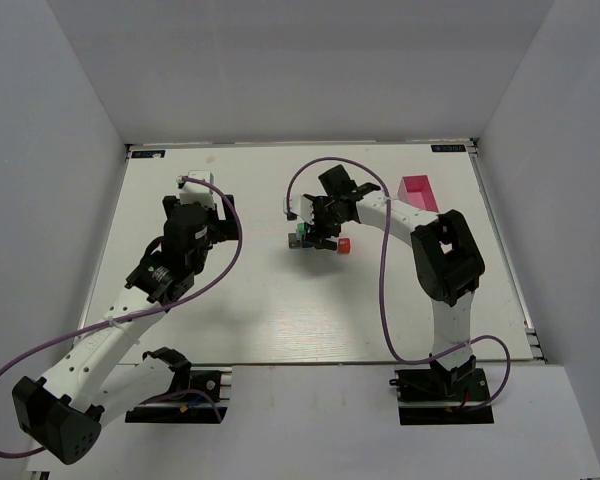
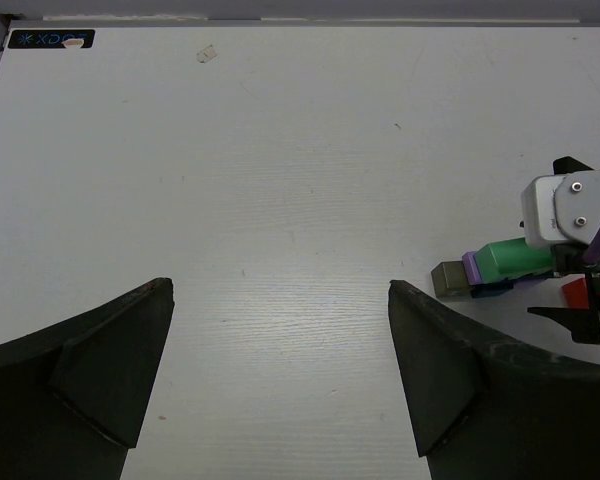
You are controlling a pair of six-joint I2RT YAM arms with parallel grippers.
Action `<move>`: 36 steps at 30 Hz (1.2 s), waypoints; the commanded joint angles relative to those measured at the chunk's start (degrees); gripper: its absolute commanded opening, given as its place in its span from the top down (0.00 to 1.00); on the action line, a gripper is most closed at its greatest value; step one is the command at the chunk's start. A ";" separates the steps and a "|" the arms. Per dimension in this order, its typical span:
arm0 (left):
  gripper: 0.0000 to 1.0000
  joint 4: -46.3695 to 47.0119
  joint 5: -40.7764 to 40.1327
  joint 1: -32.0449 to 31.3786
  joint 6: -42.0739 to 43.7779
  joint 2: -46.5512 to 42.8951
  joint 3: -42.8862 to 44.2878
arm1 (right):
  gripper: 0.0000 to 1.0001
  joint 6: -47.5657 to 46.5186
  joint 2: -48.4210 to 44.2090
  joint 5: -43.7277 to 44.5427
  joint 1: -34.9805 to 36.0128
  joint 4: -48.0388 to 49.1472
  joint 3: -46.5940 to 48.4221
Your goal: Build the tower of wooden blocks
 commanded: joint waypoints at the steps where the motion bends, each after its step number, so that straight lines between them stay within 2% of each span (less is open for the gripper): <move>1: 0.01 0.69 0.59 0.22 0.37 -0.96 0.39 | 0.13 0.99 0.05 0.46 0.00 1.08 2.22; 6: 0.01 0.69 0.59 0.22 0.37 -0.96 0.39 | 0.13 0.47 -0.65 1.95 -0.36 -1.72 3.36; 18: 0.01 0.69 0.59 0.22 0.37 -0.96 0.39 | 0.11 -3.31 -4.87 3.01 -2.82 -4.37 -0.41; 26: 0.01 0.69 1.20 0.22 0.37 -0.43 0.39 | 0.11 -3.84 -15.41 4.07 -5.80 -3.41 -6.12; 32: 0.01 1.74 5.06 0.22 2.21 0.88 -0.66 | 0.13 1.51 -23.68 -1.72 -8.44 1.77 -12.45; 34: 0.01 2.44 6.74 0.22 2.75 1.41 -0.67 | 0.13 6.42 -24.47 -7.17 -8.97 1.69 -11.58; 36: 0.05 2.97 9.55 0.22 3.27 2.73 -0.67 | 0.20 10.02 -24.56 -9.98 -9.50 1.87 -10.44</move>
